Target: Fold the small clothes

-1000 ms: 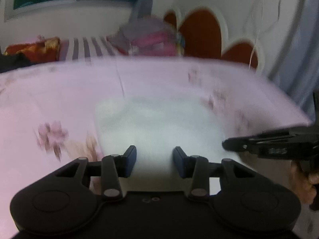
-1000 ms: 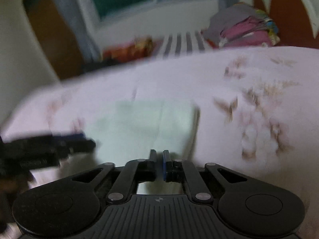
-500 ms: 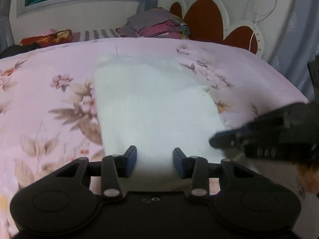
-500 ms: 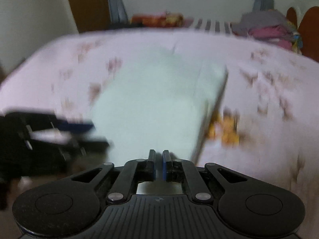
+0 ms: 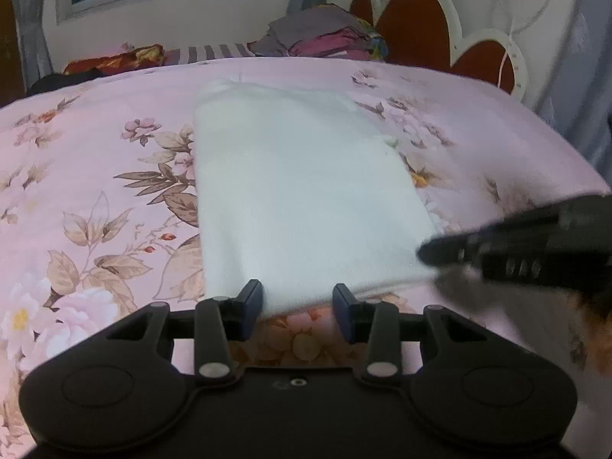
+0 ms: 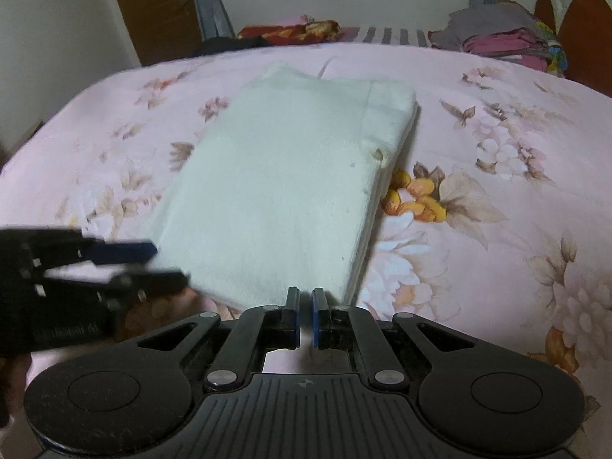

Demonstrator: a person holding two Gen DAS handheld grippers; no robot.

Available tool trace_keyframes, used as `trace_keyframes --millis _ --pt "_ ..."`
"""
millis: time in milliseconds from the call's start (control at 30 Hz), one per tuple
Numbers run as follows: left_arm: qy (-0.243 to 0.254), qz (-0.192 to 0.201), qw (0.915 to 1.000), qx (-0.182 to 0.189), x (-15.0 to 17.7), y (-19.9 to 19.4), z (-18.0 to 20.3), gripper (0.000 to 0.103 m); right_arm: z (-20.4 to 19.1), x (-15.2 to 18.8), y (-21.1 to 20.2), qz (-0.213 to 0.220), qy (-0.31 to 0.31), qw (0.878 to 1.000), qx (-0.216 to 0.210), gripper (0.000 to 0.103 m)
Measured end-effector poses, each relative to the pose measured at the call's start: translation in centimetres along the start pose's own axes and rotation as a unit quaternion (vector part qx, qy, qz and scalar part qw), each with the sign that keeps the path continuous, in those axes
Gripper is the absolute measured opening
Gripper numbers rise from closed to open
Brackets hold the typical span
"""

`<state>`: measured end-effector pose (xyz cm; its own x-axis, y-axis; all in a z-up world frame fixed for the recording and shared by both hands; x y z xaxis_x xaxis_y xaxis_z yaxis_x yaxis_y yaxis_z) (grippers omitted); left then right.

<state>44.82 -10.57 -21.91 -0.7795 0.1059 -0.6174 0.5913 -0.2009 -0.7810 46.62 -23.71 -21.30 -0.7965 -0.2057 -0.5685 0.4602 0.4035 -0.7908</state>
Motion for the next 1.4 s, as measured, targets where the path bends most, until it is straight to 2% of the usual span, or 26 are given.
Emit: trace_keyframes --millis 67,133,233,300,333,400,433,467,500,533,600,700,767,833,900,1033,1167,1300,1400 --pt "0.001 -0.005 1.0000 -0.002 0.2 0.1 0.0 0.039 0.0 -0.4 -0.4 0.011 0.005 1.000 -0.006 0.004" --pt "0.000 -0.005 1.0000 -0.002 0.3 0.0 0.0 0.041 0.1 0.3 0.5 -0.014 0.003 1.000 -0.006 0.004" --pt "0.001 -0.008 0.9999 -0.006 0.4 -0.4 0.1 0.041 0.3 0.4 0.6 -0.018 0.000 1.000 -0.011 0.004" --pt "-0.002 -0.005 0.9999 -0.010 0.3 -1.1 0.1 0.046 0.4 0.3 0.3 -0.017 0.004 1.000 -0.014 0.004" --pt "-0.001 0.003 0.9999 -0.015 0.0 -1.6 0.0 0.051 0.6 0.0 0.0 -0.010 0.010 1.000 -0.016 0.004" --pt "-0.003 0.035 0.9989 -0.030 -1.0 -2.8 -0.6 0.091 1.3 -0.8 -1.0 0.017 0.035 0.999 -0.013 0.005" --pt "-0.010 0.049 0.9981 -0.037 -1.6 -3.1 -1.1 0.095 2.1 -1.5 -1.3 0.032 0.055 0.998 -0.010 0.007" --pt "-0.020 0.057 0.9975 -0.038 -2.3 -3.2 -1.8 0.093 2.8 -2.0 -1.4 0.037 0.074 0.996 -0.017 0.016" --pt "-0.035 0.056 0.9972 -0.037 -2.9 -3.0 -2.6 0.092 3.2 -2.5 -1.4 0.038 0.089 0.995 -0.028 0.055" --pt "-0.050 0.054 0.9967 -0.036 -3.6 -2.6 -3.5 0.091 3.8 -3.1 -1.5 0.047 0.103 0.993 -0.036 0.072" --pt "-0.090 0.055 0.9940 -0.027 -4.9 -1.7 -5.3 0.083 4.6 -4.8 -1.6 0.074 0.109 0.990 -0.046 0.072" --pt "-0.168 0.050 0.9844 0.012 -6.3 0.3 -7.7 0.081 6.2 -6.8 -0.3 0.075 0.147 0.984 -0.060 0.072" --pt "-0.204 0.041 0.9772 0.040 -6.9 1.7 -8.4 0.078 7.3 -7.8 1.0 0.070 0.183 0.977 -0.079 0.071" --pt "-0.229 0.033 0.9715 0.051 -7.2 3.0 -8.9 0.076 8.5 -8.4 2.5 0.062 0.223 0.968 -0.102 0.064" --pt "-0.248 0.021 0.9667 0.059 -7.3 4.1 -9.2 0.071 9.3 -8.7 4.0 0.050 0.247 0.961 -0.116 0.063" --pt "-0.261 -0.005 0.9616 0.084 -7.2 5.9 -8.8 0.071 9.6 -8.4 6.0 0.025 0.267 0.952 -0.150 0.063" --pt "-0.262 -0.012 0.9602 0.096 -7.1 6.6 -8.9 0.074 10.8 -8.4 5.4 0.036 0.287 0.944 -0.157 0.063" --pt "-0.262 -0.009 0.9583 0.113 -7.9 7.5 -9.1 0.074 10.3 -8.6 5.9 0.030 0.266 0.952 -0.146 0.063" --pt "-0.267 -0.018 0.9509 0.157 -8.6 8.6 -8.7 0.070 9.0 -9.4 6.8 0.015 0.249 0.957 -0.147 0.060"
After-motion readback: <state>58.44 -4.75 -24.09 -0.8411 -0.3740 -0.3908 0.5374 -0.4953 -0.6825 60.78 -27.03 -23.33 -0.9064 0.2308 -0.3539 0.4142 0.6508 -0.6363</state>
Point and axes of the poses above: each gripper's, at about its wrist camera, not at the fingertips, and y roughly the way its jaws point, z to its right, x to its underside, the point moved 10 cm from there along y, roughly the way its jaws point, and after that the axes turned 2 degrees about -z, right-handed, at the moved point
